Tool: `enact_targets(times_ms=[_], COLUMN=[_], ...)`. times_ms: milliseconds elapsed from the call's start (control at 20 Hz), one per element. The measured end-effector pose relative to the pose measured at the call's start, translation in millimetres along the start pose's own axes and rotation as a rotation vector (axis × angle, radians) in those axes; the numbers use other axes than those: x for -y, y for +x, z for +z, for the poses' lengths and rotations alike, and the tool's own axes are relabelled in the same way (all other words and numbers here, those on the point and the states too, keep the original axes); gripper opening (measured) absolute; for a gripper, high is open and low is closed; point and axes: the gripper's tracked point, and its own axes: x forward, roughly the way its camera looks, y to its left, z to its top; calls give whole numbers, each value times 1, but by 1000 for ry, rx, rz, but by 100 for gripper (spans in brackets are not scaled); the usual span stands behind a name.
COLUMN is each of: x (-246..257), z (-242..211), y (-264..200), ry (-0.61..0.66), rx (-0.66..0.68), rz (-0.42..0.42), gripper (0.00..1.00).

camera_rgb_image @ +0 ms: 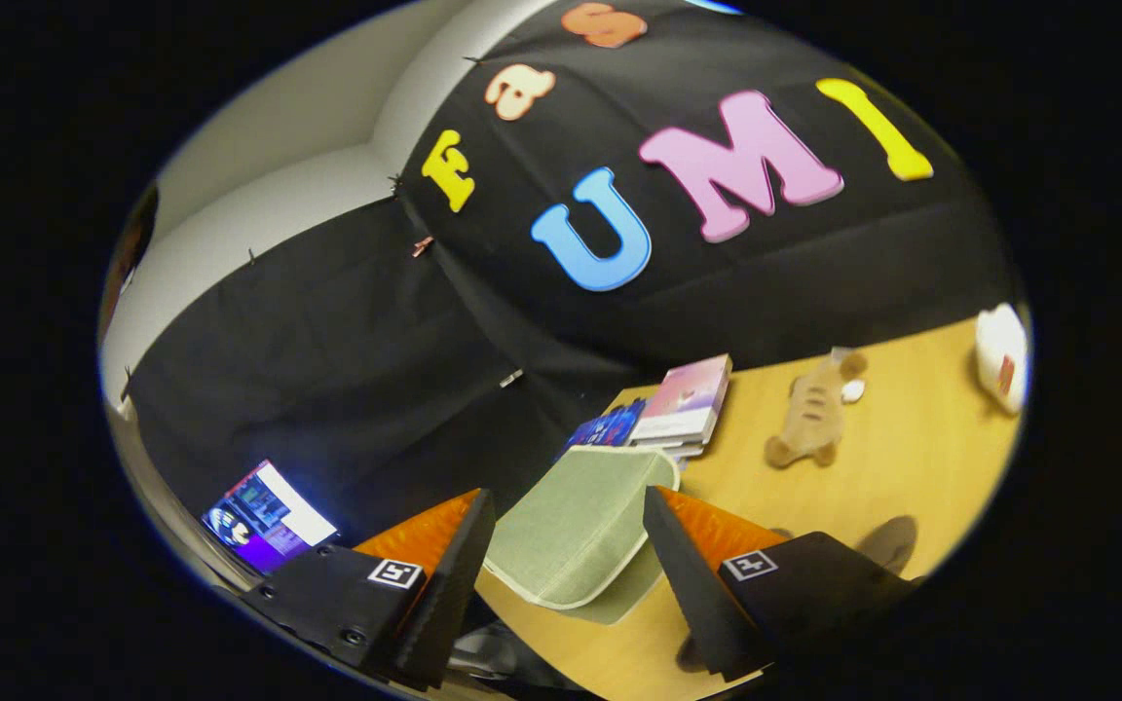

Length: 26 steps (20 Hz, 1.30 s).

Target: Open the storage box then place both shoes into the box .Put the left shoe in first, then the right shoe, with the right side of both shoes facing outward in a uniform manner.

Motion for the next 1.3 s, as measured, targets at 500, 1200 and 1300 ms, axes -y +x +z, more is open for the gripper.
enact_targets(times_ms=[500, 1200, 1300], x=[60, 65, 64], z=[-89, -129, -119], y=[86, 114, 113], ry=[433, 773, 800], rx=[-215, -269, -235], rz=[152, 301, 304], gripper=[95, 58, 22])
